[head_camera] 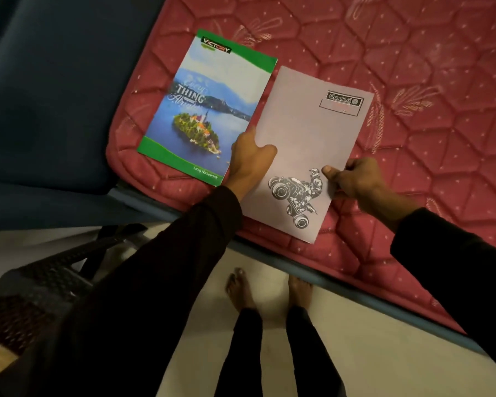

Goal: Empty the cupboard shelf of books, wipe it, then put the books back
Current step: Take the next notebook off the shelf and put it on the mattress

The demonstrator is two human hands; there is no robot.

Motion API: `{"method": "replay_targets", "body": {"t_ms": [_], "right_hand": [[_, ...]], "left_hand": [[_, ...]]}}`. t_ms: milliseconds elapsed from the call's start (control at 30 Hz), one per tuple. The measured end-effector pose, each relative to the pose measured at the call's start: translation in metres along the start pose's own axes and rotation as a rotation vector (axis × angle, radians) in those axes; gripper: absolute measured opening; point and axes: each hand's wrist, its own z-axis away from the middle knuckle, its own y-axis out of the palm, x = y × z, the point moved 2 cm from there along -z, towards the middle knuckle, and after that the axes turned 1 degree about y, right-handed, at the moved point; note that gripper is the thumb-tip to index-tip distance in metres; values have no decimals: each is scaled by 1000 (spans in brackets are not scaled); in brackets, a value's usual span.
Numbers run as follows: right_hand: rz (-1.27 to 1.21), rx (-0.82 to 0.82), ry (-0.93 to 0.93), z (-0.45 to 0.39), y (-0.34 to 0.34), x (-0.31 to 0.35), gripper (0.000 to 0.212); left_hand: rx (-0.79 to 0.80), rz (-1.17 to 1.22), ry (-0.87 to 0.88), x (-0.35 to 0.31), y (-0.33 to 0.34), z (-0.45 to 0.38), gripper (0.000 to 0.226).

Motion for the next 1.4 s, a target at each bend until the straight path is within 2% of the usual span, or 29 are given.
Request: {"method": "replay_targets", "body": {"t_ms": [100,200,233,333,467,800,1033,1200,1333,1400], "right_hand": [[42,-26,-2,-22,6,1,35],[65,-39,-24,-29,9,5,41],[62,-43,-27,-30,9,6,40],[147,-95,-46,-31,4,4,36],[261,-160,-124,-19,-1,2,34],[389,-194,-206,-5,1,5,31],[446,-74,-128,-6,-2,13,38],[436,-93,-125,-12,-1,13,37],[542,-174,-190,-2,1,10,40],[672,-235,-327,8,3,12,44]], "left_hand": [[25,-49,12,-1,4,-19,16],[23,-115,31,1,9,-27,20],[21,-128,40,2,11,-29,25],[38,-219,87,7,18,-25,65],[109,-365,149,17,29,-10,82],[104,-465,210,22,33,-10,79],[194,-502,212,14,22,-21,81],[205,-536,202,8,22,-26,83],[151,-564,219,15,28,-16,79],[106,-567,251,14,29,-6,77]]}}
